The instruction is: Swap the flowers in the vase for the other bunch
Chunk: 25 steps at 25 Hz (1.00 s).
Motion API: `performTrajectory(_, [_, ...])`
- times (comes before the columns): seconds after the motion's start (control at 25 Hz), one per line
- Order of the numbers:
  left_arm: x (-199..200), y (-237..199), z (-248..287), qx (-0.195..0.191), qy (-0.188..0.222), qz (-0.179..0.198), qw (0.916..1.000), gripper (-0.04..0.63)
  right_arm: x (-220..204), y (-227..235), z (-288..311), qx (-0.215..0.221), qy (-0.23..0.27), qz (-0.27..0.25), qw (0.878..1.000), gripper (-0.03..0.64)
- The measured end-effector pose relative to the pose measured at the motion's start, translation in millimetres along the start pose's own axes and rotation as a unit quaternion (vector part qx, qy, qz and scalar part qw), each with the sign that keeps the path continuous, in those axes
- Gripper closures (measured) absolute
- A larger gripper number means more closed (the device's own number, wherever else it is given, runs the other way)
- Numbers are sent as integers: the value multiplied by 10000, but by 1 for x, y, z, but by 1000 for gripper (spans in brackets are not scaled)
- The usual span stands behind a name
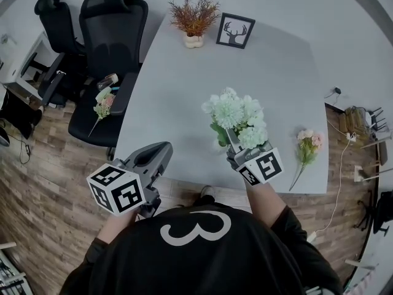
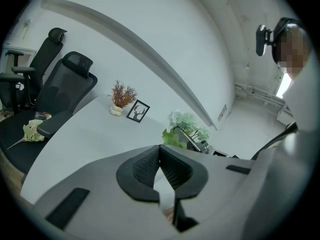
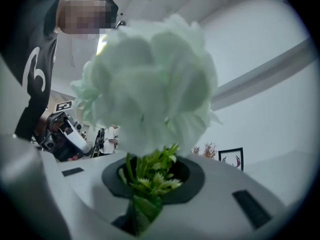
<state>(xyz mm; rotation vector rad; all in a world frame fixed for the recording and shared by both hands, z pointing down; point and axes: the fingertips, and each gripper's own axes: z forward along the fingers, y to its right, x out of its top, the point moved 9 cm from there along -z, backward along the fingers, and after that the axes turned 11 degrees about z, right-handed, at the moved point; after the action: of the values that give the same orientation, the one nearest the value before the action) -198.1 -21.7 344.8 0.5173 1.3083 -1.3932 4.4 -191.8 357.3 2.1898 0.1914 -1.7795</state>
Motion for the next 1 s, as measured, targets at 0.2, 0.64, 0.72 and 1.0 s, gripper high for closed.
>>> performTrajectory(0.2, [0, 0, 2, 16, -65, 19, 10000, 584, -13, 0, -1, -48, -149, -112, 9998, 534])
performTrajectory(0.64, [-2, -5, 0, -17, -153, 26, 9999, 584, -38, 1, -2, -205, -464, -290, 9983, 524])
performTrajectory(0.72, [-1, -6, -1, -39, -172, 37, 9998, 584, -38, 0, -2, -235, -466, -314, 9981, 523])
performTrajectory(1.0, [0, -7, -10, -131, -186, 66, 9997, 584, -40, 1, -4, -474, -475, 36, 9977, 463])
